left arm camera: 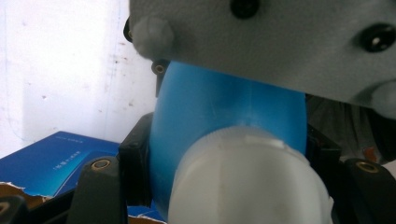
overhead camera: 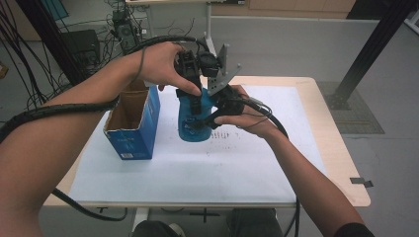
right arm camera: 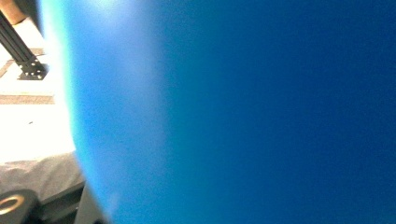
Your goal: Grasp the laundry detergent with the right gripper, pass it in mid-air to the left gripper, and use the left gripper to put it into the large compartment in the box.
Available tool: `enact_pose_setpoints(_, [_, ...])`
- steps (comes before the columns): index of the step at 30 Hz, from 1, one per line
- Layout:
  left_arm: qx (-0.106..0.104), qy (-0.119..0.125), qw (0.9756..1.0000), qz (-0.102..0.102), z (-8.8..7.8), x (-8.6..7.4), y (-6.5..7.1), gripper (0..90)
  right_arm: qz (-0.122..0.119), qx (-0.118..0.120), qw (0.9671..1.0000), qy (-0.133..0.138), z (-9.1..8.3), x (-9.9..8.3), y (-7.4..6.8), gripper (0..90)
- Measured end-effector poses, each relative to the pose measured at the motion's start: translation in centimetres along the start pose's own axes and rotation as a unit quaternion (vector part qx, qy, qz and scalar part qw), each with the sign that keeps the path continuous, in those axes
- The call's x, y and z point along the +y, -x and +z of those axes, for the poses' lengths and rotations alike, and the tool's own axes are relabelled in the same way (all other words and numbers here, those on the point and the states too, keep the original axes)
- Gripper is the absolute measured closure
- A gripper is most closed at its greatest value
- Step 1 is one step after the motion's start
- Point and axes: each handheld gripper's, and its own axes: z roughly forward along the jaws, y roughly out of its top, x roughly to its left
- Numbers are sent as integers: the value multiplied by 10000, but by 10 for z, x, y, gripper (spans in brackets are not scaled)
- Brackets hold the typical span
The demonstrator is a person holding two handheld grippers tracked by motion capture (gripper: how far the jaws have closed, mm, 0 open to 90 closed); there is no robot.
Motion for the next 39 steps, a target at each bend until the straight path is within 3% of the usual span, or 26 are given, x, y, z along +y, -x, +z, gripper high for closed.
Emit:
enact_pose_setpoints(10, [-17,40,10000,-37,0,-2,-1,368,103,13,9999,-50,-1,0,-1,414])
enact_pose_setpoints(16, [-20,50,10000,-45,0,-2,-1,368,-39,10,10000,29,1,0,1,413])
enact_pose_setpoints(39, [-6,71,9999,-95,-2,-3,-2,369,66,6,10000,5,-1,0,0,403])
